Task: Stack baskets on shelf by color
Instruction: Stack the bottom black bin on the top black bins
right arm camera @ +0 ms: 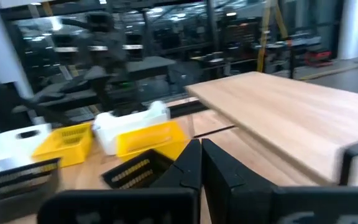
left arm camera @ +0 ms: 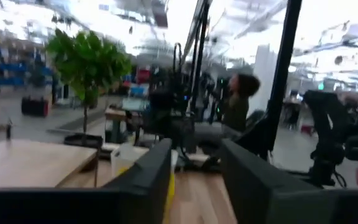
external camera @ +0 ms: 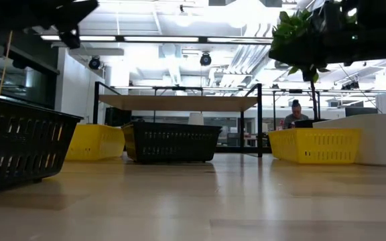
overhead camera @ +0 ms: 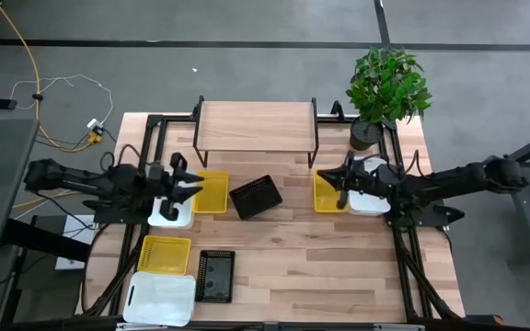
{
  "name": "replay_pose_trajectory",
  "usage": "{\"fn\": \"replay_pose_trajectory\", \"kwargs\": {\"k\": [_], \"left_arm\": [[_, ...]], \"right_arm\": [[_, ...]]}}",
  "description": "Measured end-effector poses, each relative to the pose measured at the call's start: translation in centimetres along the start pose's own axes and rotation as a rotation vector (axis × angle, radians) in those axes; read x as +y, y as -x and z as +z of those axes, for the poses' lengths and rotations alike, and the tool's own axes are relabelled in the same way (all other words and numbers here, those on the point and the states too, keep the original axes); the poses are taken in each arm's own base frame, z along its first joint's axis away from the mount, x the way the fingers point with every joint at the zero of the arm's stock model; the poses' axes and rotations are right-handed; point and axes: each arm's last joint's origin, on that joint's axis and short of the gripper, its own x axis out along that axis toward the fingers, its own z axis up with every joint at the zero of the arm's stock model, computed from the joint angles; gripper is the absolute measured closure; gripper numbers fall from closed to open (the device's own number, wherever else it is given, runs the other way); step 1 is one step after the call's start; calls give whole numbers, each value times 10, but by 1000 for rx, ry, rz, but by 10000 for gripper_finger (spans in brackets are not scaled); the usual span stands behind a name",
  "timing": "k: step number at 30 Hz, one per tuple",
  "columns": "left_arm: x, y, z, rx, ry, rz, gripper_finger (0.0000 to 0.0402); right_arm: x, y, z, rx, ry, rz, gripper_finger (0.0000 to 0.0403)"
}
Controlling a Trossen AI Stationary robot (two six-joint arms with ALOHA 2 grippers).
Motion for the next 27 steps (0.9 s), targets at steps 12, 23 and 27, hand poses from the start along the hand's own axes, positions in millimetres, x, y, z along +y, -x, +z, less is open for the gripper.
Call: {"fn": "replay_pose_trajectory", "kwargs": {"k": [12,23,27], "left_arm": [[-16,-73,2,590,122,-41,142],[-74,-87,-32,907,104,-159,141],[-97,-88,-39,1027,-30,-111,144]], "right_arm": [[1,0,3,-21,-39,53,403],[7,1,2,-19,-35,95,403],[7,1,2,-19,-35,95,403]]}}
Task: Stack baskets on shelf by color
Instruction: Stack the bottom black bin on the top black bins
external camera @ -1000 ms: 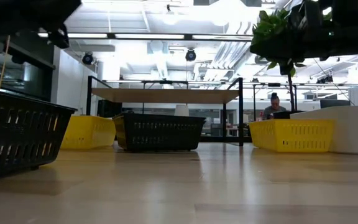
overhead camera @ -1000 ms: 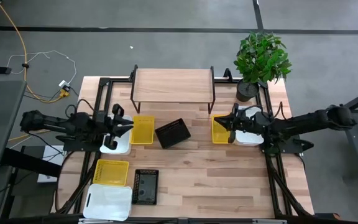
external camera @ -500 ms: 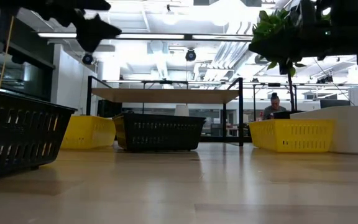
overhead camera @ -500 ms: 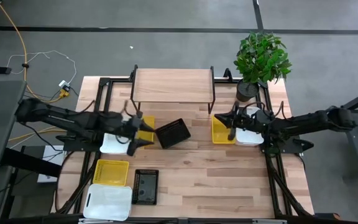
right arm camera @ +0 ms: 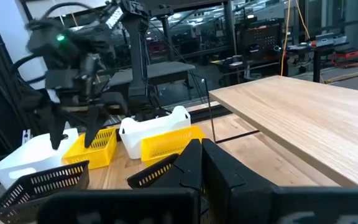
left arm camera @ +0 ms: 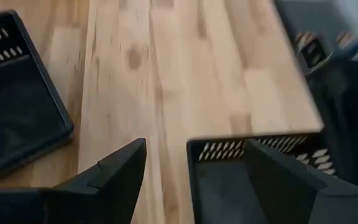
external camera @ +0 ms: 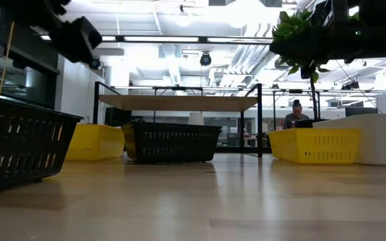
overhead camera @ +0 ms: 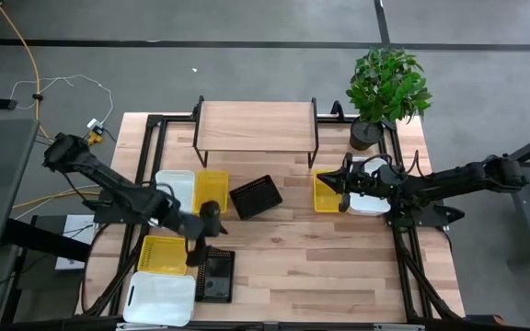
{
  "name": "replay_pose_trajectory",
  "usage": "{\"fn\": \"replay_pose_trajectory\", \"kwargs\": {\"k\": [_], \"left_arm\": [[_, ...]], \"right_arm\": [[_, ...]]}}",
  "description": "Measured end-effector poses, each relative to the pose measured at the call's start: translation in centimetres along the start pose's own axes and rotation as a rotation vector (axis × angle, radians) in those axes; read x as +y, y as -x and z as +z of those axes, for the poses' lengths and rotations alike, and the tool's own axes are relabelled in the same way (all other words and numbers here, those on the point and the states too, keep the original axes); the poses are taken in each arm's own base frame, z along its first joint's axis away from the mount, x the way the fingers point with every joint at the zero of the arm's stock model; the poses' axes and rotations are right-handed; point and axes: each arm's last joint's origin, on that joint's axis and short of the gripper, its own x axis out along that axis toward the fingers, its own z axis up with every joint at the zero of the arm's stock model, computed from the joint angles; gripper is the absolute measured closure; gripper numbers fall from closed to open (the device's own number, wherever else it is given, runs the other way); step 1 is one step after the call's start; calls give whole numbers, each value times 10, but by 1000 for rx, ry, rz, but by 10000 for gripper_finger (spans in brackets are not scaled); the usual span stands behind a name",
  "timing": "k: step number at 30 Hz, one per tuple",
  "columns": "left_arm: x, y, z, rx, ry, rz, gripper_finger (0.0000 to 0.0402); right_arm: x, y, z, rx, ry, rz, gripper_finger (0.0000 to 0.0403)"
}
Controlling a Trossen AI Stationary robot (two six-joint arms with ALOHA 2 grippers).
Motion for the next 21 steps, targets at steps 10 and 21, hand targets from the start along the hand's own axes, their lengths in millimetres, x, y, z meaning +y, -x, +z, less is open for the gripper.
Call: {"fn": "replay_pose_trajectory", "kwargs": {"k": [10,21], "left_arm": [[-20,-35,-14,200,-65,25,144],[-2,-55,-27,391,-9,52,145]], "right_arm": [[0,0,-1,12,2,-2,402],[-1,0,-4,42,-2,-8,402]]}}
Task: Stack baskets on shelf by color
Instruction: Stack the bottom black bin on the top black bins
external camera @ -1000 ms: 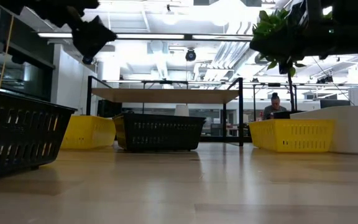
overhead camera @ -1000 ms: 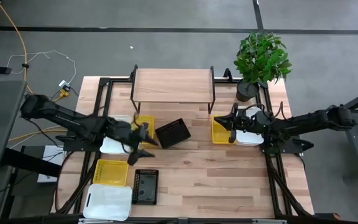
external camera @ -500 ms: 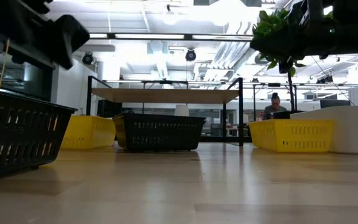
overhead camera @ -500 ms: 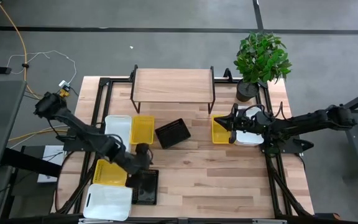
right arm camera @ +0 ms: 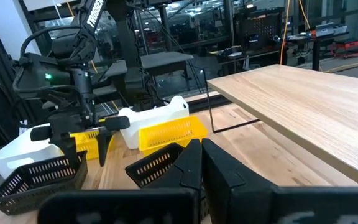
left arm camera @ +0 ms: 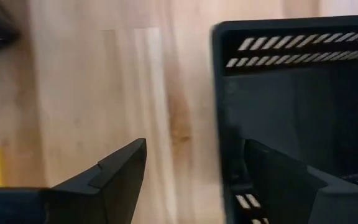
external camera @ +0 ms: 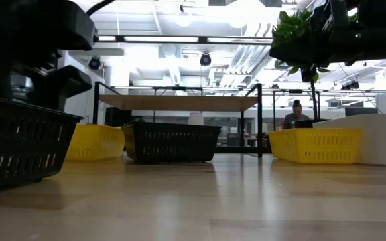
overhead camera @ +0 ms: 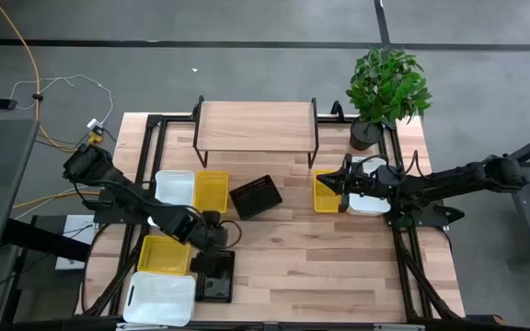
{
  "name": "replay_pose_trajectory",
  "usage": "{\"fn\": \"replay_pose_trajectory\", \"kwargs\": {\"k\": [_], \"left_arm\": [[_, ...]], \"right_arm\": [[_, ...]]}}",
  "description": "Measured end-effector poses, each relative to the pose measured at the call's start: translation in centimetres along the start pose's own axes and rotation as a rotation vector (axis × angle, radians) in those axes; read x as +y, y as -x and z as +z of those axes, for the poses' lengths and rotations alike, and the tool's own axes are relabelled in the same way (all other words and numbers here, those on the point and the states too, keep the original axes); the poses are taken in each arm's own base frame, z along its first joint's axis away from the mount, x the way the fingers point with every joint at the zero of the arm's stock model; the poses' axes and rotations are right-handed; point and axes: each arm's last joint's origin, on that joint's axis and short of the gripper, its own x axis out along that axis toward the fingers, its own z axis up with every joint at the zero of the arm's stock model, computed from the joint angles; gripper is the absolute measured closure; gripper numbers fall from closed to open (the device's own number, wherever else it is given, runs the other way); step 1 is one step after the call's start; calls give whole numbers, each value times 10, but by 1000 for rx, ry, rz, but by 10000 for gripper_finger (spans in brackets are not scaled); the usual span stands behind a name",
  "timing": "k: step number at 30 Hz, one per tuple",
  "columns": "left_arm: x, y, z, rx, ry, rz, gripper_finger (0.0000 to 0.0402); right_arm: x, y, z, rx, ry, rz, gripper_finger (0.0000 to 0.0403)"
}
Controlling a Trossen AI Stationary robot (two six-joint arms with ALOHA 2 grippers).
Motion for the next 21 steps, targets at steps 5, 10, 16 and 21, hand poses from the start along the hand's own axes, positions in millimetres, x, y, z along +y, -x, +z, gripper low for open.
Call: {"fn": "replay_pose_trajectory", "kwargs": {"k": [5,10,16,21], "left_arm": [[0,-2,0,13,-7,-15,180],[0,-4,-2,33,-8,-22,291],[3,4,6,-3,-58,-25,386],[9,35,39,-99,-100,36,398]], "right_arm": [[0,0,0,3,-1,0,402],[0,0,0,4,-1,-2,402],[0,0,-1,5,-1,-4,402],[0,0,-1,6,-1,-4,402]]}}
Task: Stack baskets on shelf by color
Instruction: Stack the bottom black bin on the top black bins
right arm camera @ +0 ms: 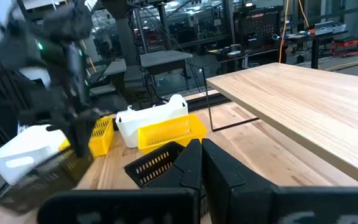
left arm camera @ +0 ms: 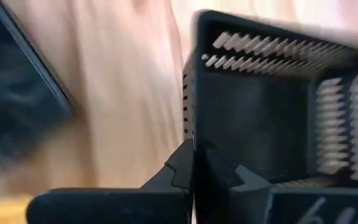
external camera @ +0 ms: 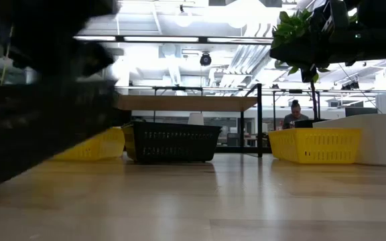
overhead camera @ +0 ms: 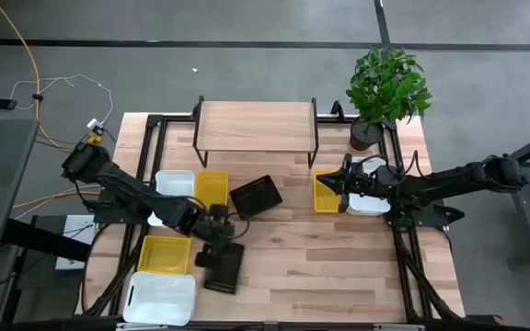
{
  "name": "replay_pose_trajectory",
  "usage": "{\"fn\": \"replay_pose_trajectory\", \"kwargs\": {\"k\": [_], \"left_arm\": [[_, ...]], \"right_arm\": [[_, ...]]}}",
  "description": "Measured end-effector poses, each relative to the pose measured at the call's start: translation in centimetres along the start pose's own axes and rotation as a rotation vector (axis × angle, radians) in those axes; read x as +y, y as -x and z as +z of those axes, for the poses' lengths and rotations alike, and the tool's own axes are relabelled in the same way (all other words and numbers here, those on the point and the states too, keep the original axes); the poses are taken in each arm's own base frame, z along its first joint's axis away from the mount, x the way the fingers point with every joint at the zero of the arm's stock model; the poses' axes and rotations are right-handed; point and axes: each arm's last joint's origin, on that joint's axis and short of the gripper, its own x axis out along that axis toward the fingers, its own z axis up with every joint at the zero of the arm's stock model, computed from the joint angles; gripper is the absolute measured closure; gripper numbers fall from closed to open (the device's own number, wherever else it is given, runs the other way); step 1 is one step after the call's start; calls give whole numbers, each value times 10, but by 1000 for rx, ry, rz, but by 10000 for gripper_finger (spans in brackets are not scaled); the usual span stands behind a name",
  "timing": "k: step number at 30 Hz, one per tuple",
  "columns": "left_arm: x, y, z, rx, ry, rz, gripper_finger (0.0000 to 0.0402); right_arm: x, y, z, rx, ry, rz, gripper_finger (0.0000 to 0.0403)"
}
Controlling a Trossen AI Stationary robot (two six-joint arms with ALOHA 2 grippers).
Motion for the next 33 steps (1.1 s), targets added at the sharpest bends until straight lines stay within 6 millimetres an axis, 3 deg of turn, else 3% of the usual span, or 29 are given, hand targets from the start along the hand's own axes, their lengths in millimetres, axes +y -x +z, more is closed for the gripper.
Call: {"fn": "replay_pose_trajectory", "kwargs": {"k": [5,8,12,17,23,27,33], "left_arm": [[14,41,32,-231,30,232,400],[29,59,39,-430,241,476,401],[44,67,25,-603,561,698,401],[50,45,-10,-706,920,661,401],[39,5,-42,-815,1222,531,401],[30,-12,-42,-943,1306,483,401],[22,-37,-32,-1029,1298,467,401]], "right_arm": [[0,0,0,0,0,0,402],[0,-1,-2,16,2,-2,402],[0,-1,-3,22,-9,-7,402],[-1,-2,-5,39,-9,-11,402],[-1,-2,-5,35,-10,-37,402],[-2,-2,-5,30,-43,-45,402],[-1,-2,-4,25,-68,-45,402]]}}
